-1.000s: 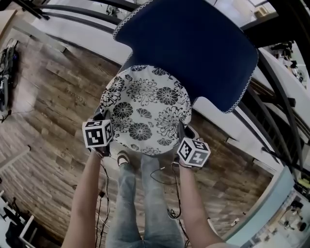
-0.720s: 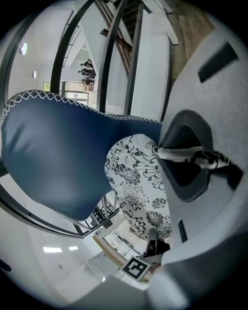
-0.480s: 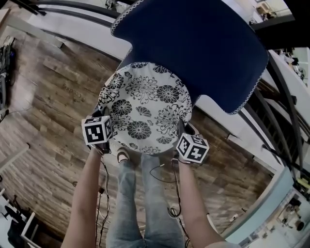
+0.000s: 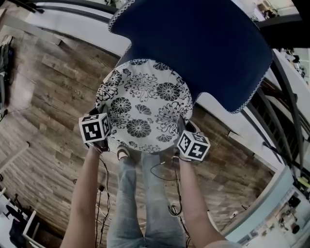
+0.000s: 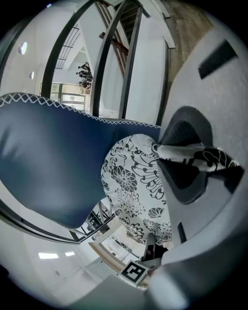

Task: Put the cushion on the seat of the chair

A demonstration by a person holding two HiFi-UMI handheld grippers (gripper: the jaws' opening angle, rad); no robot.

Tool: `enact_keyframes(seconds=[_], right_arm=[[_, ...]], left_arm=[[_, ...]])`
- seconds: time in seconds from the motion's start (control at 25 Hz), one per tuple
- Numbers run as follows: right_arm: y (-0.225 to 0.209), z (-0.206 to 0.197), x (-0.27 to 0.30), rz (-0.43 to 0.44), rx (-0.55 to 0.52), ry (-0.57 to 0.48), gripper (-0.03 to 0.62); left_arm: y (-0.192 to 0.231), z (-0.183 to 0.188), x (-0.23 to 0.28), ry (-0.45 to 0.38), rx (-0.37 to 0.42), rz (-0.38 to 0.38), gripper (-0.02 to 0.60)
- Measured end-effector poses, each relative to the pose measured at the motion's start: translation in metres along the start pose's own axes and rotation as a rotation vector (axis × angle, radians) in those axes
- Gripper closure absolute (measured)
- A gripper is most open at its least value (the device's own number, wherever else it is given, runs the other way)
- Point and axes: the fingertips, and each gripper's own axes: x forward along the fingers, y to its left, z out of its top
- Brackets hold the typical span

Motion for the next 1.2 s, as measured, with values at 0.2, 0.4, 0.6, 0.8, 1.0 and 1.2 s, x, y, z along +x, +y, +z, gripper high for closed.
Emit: enact_keyframes(seconds=[0.2,0.4,0.6,0.8,1.0,1.2], right_arm=[[-0.005,-0.002,0.000,-0.008,0.009,0.006,0.494],[-0.013,-0.003,-0.002,-0.011,0.041,0.002,0.443],[-0.023,-0.003,-0.010,-0.034,0.051,-0.009,0.391],[-0.032,0.001,-0.026,-0.052,0.069,-0.040,0.373],[-0.033,0.006,-0.053,-0.046,0.104,-0.079,0.370],[-0.013,0.028,-0.094,-0.017,0.149,-0.157,0.370]], left_arm=[[0.007,0.000,0.000,0.002,-0.011,0.017,0.457],[0.017,0.003,-0.004,-0.026,-0.044,0.035,0.416],[0.031,0.003,-0.017,-0.068,-0.085,0.048,0.402],[0.034,0.005,-0.037,-0.106,-0.114,0.046,0.368],[0.023,0.006,-0.068,-0.148,-0.112,0.031,0.356],[0.011,0.021,-0.117,-0.215,-0.073,-0.007,0.351]])
